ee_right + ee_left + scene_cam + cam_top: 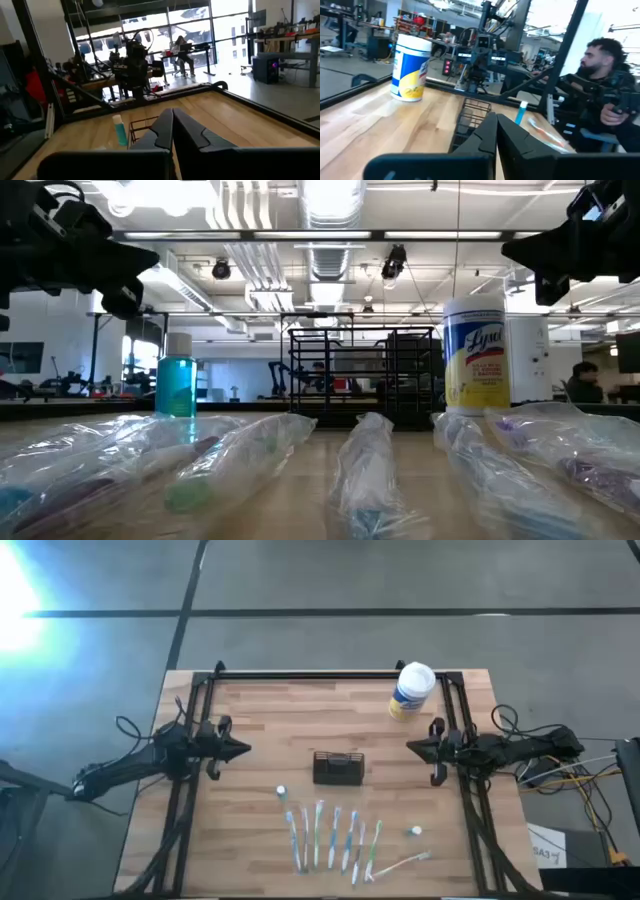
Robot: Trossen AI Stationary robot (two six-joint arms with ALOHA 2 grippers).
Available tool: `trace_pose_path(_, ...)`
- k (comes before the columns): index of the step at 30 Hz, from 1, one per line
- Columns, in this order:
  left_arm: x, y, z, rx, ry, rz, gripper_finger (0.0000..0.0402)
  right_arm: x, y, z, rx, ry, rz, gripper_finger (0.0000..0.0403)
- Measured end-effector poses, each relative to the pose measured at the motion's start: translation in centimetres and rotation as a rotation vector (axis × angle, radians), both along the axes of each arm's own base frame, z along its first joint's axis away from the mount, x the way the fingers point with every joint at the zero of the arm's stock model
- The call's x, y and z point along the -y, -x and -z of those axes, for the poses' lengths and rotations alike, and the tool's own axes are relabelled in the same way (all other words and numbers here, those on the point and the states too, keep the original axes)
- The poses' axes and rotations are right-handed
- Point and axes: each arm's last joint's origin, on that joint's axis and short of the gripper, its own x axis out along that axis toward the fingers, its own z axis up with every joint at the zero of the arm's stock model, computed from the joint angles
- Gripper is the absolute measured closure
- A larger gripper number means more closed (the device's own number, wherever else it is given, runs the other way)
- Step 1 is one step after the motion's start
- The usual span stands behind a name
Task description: Pick & Place toothbrushing station
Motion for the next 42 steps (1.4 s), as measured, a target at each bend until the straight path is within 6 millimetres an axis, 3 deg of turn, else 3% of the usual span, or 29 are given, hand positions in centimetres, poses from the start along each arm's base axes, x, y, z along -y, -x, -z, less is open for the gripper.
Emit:
trace_pose_path(13,-0.2,-0.5,0.8,-0.087,-0.036,-0.019,0.0392,0.0,-0.1,0.1,-0.042,0.165,0.020,0.0394)
trace_pose_path(29,-0.2,-0.5,-0.5,0.026,-0.005,-0.018,0.0392,0.0,-0.1,0.3,-0.058,0.142,0.014,0.0394)
trace_pose_path(42,-0.1,-0.1,-4.9,0.127,-0.113,-0.023,0.0392,0.0,-0.1,0.3,-0.057,0.148,0.016,0.0394)
